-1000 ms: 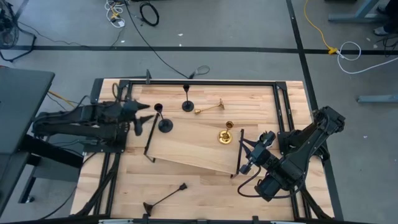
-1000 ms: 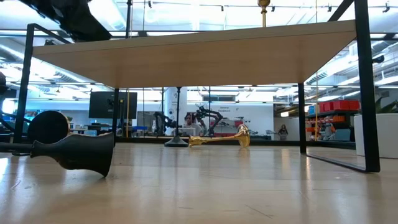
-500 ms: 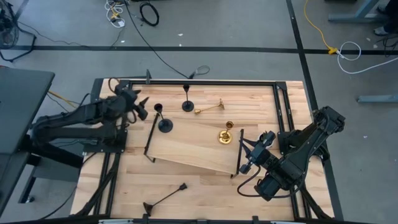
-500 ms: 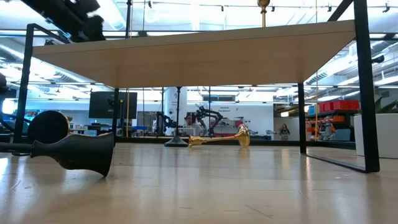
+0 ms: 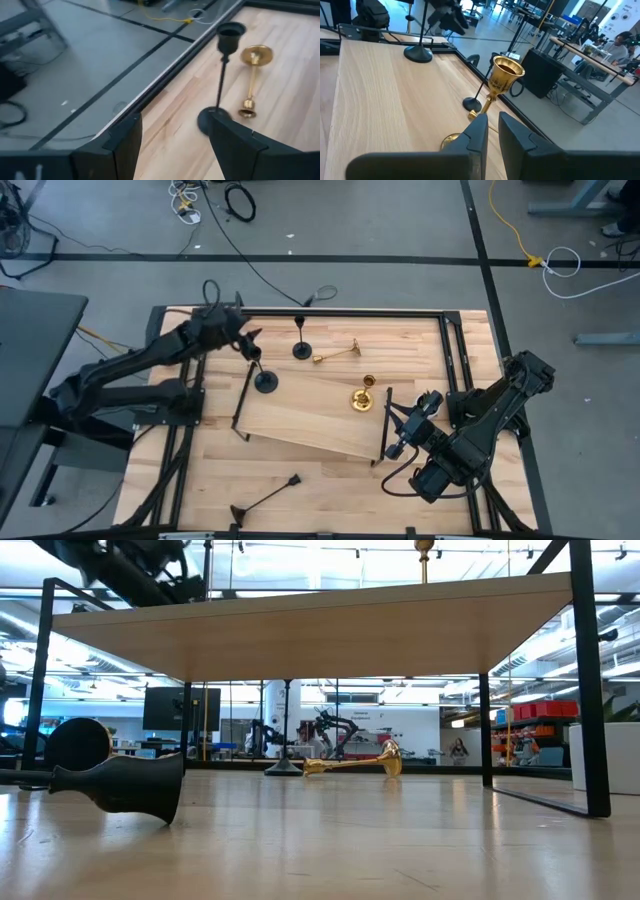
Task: Pick & Place candle stick holders
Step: Put the top black candle holder on the shelf aligned with the other black candle holder
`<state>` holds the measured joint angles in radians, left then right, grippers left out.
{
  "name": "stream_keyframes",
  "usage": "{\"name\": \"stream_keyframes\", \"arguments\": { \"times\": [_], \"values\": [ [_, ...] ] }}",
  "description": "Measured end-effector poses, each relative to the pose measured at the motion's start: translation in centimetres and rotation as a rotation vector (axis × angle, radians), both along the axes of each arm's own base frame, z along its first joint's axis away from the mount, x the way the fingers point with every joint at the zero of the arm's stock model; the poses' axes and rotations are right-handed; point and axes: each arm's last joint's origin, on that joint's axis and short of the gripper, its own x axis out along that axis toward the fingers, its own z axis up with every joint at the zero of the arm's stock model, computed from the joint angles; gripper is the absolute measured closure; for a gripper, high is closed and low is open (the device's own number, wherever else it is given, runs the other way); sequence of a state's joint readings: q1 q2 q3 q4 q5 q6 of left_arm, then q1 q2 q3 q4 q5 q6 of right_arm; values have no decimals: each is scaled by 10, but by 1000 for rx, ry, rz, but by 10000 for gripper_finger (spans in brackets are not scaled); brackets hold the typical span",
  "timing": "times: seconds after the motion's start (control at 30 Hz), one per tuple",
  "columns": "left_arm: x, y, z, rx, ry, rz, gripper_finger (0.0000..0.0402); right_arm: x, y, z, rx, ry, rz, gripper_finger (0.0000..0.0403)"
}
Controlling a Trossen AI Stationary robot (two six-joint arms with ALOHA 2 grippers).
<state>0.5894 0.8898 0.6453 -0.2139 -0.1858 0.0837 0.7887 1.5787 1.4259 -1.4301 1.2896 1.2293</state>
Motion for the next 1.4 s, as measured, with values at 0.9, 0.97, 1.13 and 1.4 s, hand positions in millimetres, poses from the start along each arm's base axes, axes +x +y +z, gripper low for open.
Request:
{"name": "stream_keyframes", "arguments": {
  "times": [0.9, 0.97, 1.13, 1.4],
  "values": [
    [75, 68, -84, -130, -122, -403, 177, 0, 0, 0, -12, 10, 5, 354],
    [78, 70, -89, -130, -128, -406, 177, 0, 0, 0, -12, 10, 5, 354],
    [84, 73, -93, -145, -196, -447, 177, 0, 0, 0, -14, 9, 5, 354],
    [88, 76, -93, -134, -261, -452, 177, 0, 0, 0, -18, 11, 5, 354]
  ]
}}
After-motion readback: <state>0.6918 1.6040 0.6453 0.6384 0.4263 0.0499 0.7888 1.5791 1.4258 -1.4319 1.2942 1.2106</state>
